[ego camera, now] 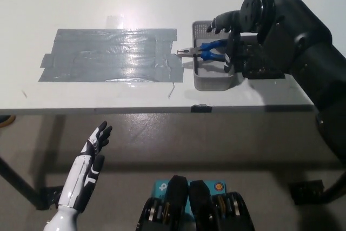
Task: The robot picks the blue plier placed on top of the container and places it on the grey area of the table
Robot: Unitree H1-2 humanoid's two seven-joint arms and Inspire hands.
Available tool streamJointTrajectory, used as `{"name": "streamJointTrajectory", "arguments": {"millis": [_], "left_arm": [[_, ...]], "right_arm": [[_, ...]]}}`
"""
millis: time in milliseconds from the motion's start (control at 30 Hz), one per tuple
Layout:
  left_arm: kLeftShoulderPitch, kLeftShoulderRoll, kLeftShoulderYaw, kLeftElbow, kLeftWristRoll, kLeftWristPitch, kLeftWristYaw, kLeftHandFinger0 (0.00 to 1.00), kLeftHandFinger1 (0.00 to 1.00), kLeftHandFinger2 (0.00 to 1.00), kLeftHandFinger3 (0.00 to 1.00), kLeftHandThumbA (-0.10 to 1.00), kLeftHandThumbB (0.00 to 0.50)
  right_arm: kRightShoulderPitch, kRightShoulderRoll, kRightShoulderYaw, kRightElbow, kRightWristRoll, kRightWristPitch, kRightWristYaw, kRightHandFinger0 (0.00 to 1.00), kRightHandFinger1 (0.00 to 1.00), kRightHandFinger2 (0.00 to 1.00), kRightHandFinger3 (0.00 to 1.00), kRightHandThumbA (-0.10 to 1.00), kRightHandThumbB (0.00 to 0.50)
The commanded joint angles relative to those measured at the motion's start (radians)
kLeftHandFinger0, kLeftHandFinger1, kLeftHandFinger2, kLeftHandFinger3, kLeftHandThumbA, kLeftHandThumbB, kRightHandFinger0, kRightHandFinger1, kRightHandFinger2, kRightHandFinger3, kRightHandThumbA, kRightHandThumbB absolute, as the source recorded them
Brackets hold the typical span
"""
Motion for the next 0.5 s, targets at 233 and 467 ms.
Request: {"name": "streamJointTrajectory", "arguments": {"millis": [233, 467], "left_arm": [[-0.012, 0.015, -0.001, -0.035, 0.015, -0.022, -0.005, 1.0, 1.0, 1.0, 1.0, 1.0, 0.099], [-0.008, 0.012, -0.004, -0.041, 0.021, -0.017, -0.005, 1.0, 1.0, 1.0, 1.0, 1.0, 0.11]], "right_arm": [[-0.092, 0.026, -0.006, 0.033, -0.015, -0.027, -0.05, 1.0, 1.0, 1.0, 1.0, 1.0, 0.355], [-0.092, 0.039, -0.027, 0.059, 0.002, -0.016, -0.068, 1.0, 1.0, 1.0, 1.0, 1.0, 0.357]]}}
